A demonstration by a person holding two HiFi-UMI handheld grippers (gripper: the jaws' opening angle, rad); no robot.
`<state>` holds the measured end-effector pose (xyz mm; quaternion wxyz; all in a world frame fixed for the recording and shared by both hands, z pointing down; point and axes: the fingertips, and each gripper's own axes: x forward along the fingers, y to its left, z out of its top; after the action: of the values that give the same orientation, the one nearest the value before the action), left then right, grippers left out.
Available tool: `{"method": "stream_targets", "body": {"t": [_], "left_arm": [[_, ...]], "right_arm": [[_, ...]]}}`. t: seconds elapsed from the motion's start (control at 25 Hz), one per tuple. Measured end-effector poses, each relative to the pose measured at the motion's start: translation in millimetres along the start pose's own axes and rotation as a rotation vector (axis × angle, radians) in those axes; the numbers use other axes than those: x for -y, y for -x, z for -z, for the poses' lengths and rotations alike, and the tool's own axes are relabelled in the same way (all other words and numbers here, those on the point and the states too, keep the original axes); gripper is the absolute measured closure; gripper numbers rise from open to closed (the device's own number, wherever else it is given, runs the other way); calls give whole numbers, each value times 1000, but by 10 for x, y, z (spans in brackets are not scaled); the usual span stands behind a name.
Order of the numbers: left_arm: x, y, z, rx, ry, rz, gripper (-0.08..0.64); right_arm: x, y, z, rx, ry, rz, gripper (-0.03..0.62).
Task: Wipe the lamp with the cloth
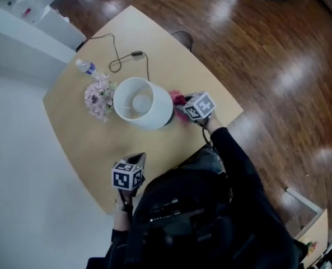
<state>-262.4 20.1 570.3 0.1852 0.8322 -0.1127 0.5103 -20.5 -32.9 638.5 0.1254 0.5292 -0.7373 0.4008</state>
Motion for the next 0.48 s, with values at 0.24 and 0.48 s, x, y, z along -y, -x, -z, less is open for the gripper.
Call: {"method": "stream_targets", "body": {"t": [0.24,0.48], "left_arm": [[-94,155,307,-53,24,-44,560],[-89,190,436,-60,69,-53,560]], "right_arm": [[99,-383,-440,120,2,-72,476],[-40,-703,-242,36,87,-95,476]]}}
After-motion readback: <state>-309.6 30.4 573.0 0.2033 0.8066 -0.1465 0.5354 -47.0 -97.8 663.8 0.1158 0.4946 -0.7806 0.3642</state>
